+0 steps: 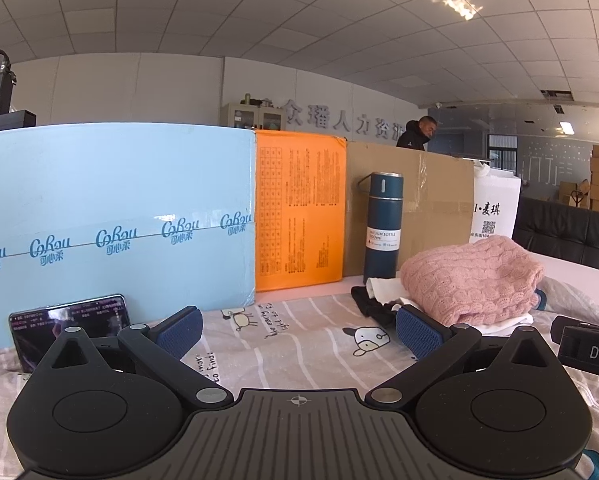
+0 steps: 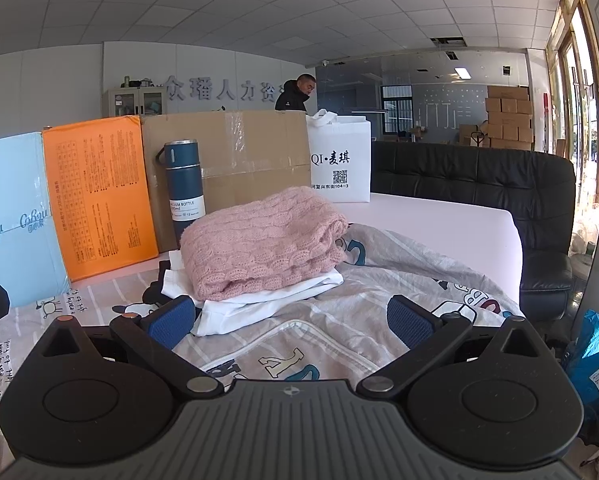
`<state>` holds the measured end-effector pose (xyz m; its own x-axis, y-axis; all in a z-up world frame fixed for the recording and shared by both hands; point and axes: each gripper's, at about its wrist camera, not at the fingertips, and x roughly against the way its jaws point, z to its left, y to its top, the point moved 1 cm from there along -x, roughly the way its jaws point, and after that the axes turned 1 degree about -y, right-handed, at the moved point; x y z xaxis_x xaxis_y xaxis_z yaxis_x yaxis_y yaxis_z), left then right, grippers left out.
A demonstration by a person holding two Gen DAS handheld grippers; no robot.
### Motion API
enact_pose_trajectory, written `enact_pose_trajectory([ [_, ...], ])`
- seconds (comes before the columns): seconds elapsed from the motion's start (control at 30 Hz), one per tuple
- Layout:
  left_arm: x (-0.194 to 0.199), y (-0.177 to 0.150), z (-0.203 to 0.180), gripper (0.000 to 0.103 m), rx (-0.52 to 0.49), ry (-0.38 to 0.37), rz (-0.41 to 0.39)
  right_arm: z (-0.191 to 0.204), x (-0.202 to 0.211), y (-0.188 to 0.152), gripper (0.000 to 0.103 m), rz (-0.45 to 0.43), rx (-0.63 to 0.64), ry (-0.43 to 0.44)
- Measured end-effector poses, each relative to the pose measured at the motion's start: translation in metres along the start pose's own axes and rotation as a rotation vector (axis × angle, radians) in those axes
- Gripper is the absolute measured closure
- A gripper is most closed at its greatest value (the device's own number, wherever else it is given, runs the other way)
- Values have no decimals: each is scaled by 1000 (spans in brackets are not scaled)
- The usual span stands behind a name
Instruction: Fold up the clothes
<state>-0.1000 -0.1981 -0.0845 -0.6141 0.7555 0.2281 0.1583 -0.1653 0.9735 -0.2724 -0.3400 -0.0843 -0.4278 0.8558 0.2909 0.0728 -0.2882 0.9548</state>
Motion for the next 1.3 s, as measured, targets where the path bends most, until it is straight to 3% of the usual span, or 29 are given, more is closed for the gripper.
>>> enact_pose_trajectory([
  [1.3,2,1,2,0,23,2,-3,0,2,-2,0,0,7,-4],
])
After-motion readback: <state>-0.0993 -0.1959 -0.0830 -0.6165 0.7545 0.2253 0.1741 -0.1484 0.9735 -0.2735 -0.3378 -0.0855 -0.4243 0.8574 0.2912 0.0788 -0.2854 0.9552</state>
